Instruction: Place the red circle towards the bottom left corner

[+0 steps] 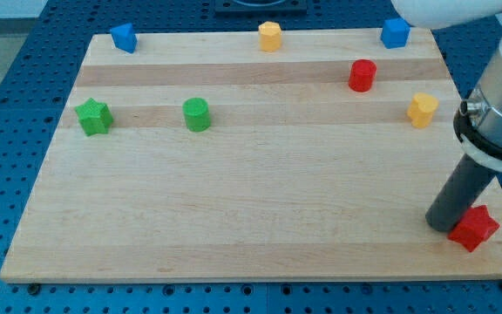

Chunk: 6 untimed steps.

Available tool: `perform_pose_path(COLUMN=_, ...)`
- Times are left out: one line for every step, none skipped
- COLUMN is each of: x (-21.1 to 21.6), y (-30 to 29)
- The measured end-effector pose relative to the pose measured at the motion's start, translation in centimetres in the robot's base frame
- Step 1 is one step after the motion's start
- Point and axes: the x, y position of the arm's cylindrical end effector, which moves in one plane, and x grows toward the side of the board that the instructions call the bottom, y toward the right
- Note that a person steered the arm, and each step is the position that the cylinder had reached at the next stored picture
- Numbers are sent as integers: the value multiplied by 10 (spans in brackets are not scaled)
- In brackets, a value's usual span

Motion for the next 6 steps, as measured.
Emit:
perform_pose_path(x=0, y=7)
perform_pose_path(x=5, y=16)
perform_pose_path(x=5, y=16)
perform_pose_path(x=-22, y=-7)
perform_pose_path(x=-87, y=-56)
perform_pose_path(x=-140, y=-87)
